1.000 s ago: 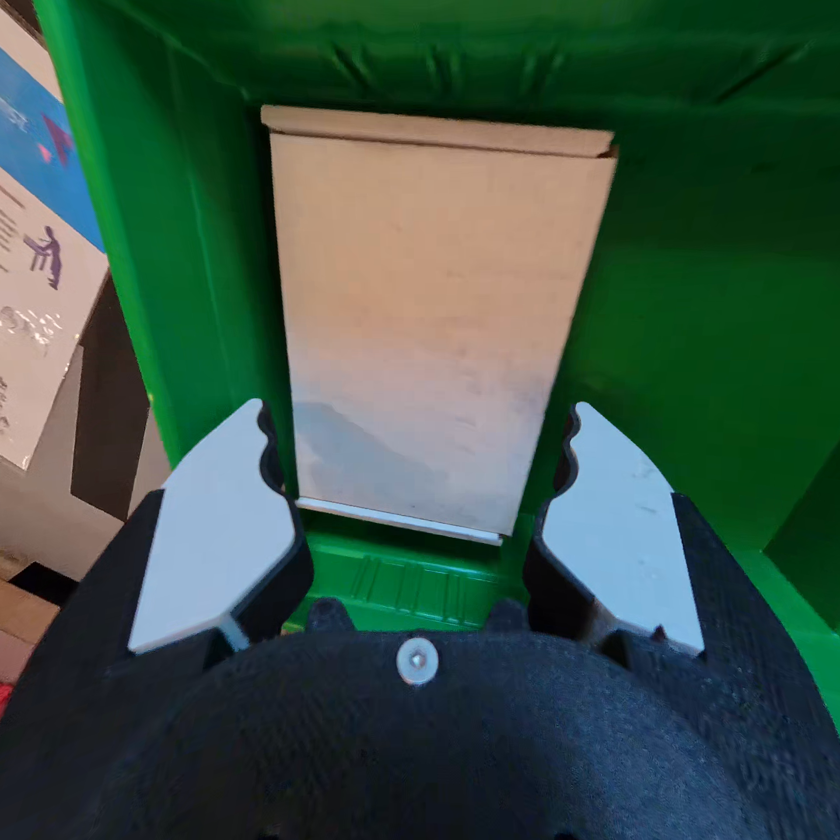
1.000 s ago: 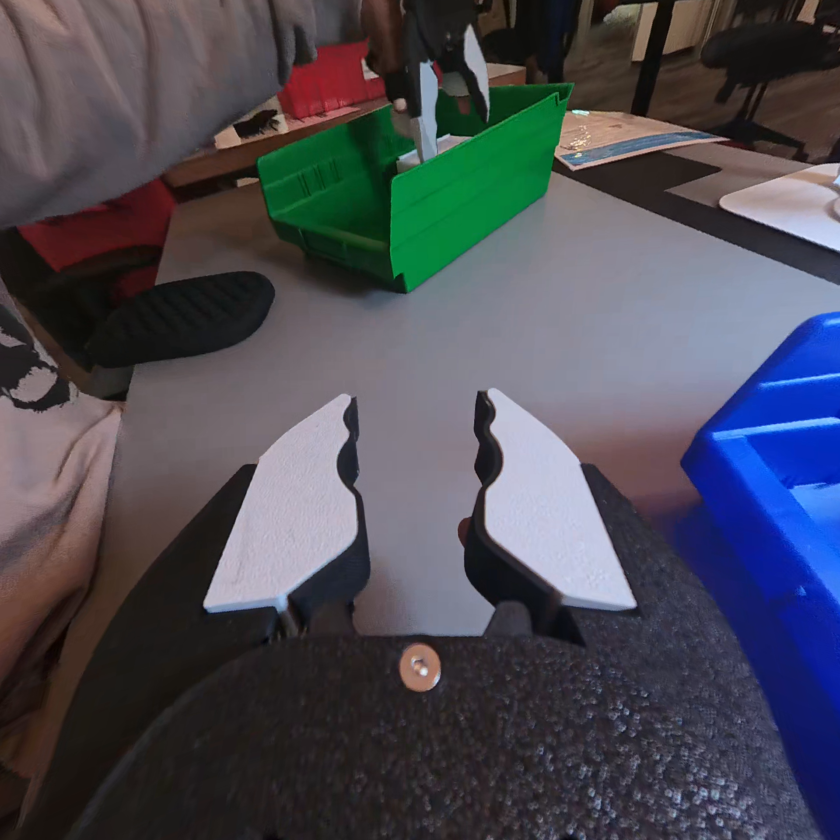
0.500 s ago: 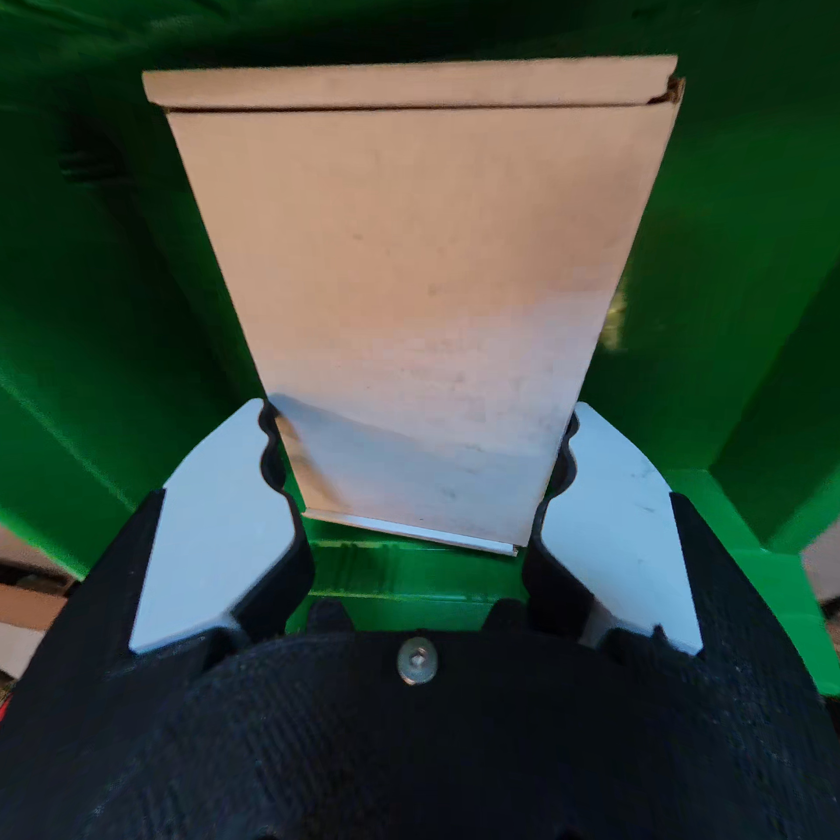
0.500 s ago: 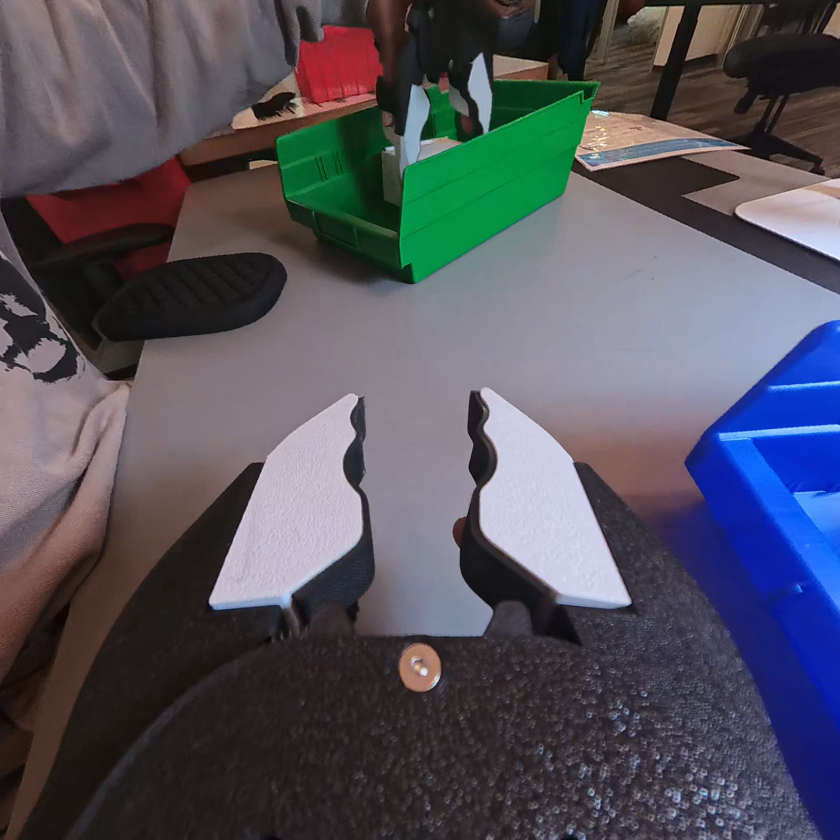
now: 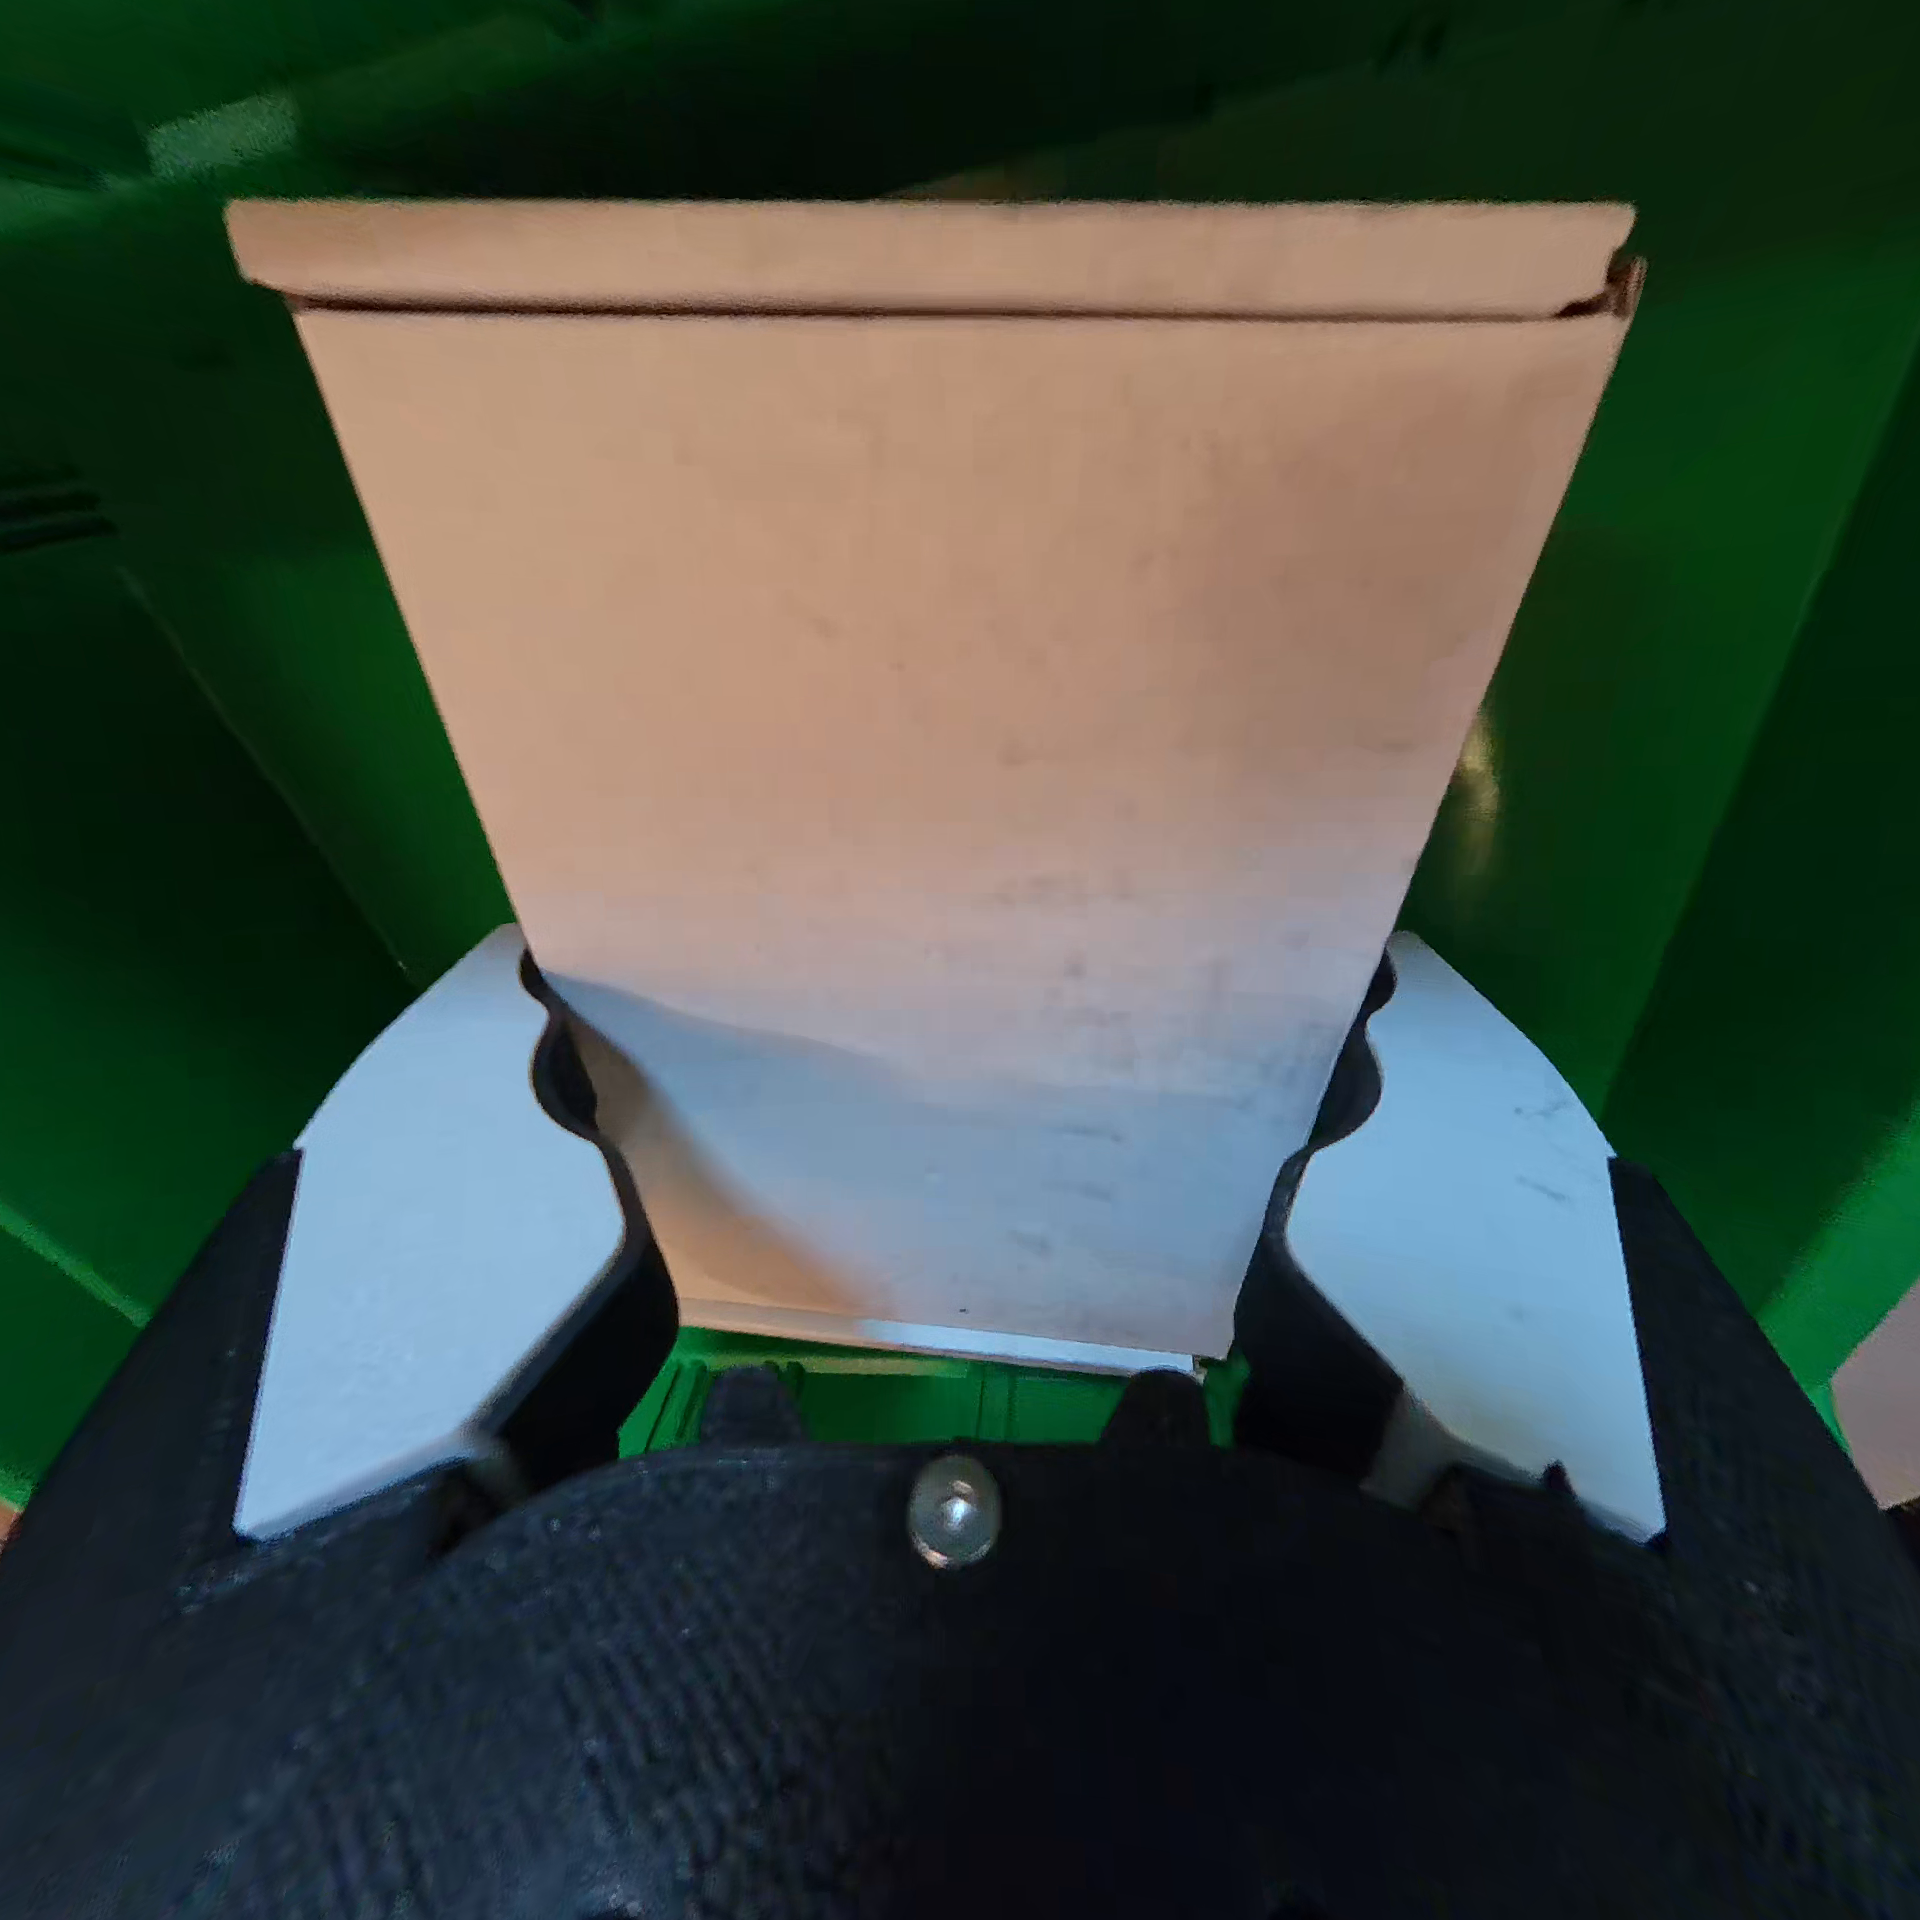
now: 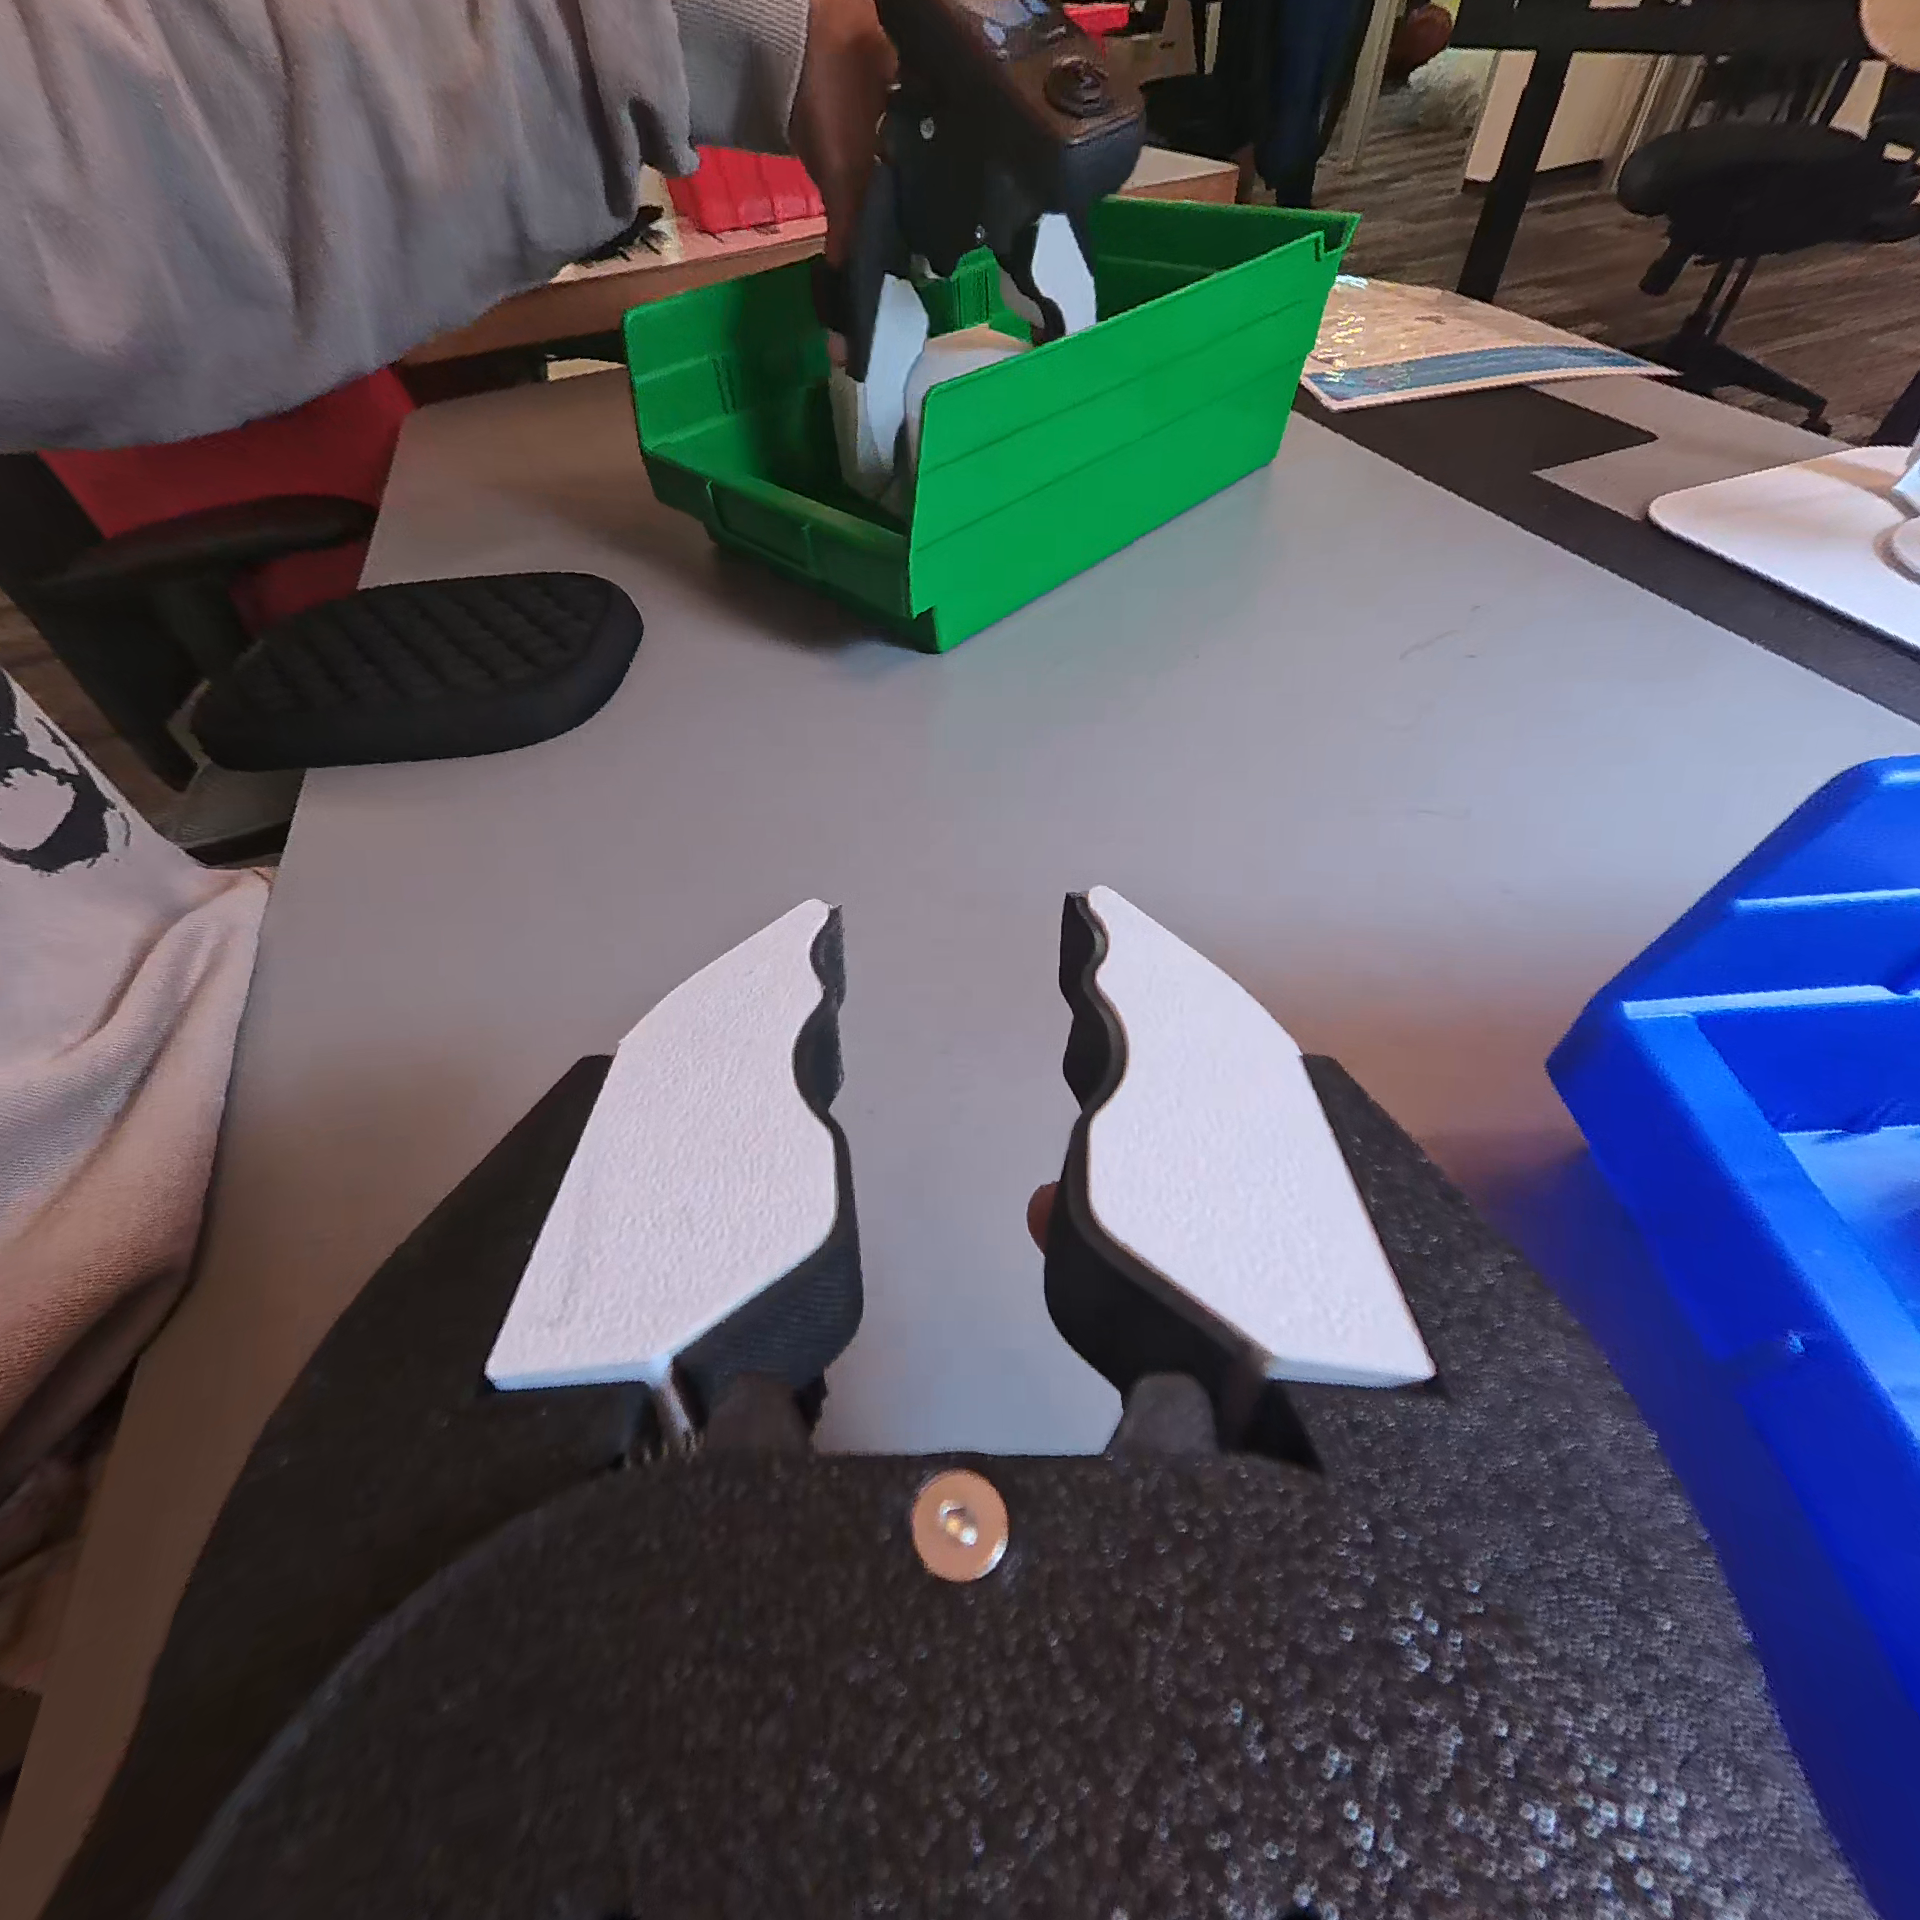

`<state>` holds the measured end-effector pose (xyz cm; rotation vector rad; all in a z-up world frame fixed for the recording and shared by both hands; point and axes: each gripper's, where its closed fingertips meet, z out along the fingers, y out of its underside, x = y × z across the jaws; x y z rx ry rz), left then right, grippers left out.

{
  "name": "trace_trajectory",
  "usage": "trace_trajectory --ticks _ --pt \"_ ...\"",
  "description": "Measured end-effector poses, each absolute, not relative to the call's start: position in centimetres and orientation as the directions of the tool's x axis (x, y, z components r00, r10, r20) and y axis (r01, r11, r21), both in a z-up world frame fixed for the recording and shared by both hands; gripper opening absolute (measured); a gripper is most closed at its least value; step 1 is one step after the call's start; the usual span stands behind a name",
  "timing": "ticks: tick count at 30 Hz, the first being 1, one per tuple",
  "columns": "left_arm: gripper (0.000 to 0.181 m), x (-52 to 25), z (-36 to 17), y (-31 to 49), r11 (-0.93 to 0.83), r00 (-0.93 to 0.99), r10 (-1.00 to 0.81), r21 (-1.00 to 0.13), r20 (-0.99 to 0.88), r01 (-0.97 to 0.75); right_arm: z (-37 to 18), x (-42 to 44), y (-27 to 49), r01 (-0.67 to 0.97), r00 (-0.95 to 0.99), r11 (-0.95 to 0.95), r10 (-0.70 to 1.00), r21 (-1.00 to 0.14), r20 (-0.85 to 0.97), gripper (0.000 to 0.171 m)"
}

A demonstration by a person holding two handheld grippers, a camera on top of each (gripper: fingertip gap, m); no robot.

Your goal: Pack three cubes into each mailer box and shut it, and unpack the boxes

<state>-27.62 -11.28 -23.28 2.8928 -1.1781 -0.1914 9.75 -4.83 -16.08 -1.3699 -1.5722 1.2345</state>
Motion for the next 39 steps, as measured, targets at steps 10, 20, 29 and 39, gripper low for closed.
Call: trace_trajectory --ticks 10,20,29,39 --pt "0.138 -22.4 -12.8 -14.0 -0.676 0.707 -0.704 -0.248 -0.060 -0.694 -14.9 8.9 -5.5 0.242 -0.151 0.234 0.968 -0.942 0.201 0.050" --pt "0.139 -5.0 -12.1 -18.4 -0.440 0.367 -0.888 -0.281 0.278 -0.853 -8.9 5.0 -12.5 0.065 -0.085 0.802 0.598 -0.594 0.797 0.076" --pt "0.137 1.8 -16.2 -18.5 -0.369 0.243 -0.885 -0.280 0.396 -0.886 -11.7 4.9 -16.6 0.043 -0.238 0.917 0.394 -0.396 0.888 0.068" --pt "0.111 2.9 -13.4 -14.1 -0.221 0.445 -0.895 -0.830 -0.037 -0.512 -14.0 9.4 -8.7 0.167 -0.289 0.273 0.932 -0.948 0.217 0.066"
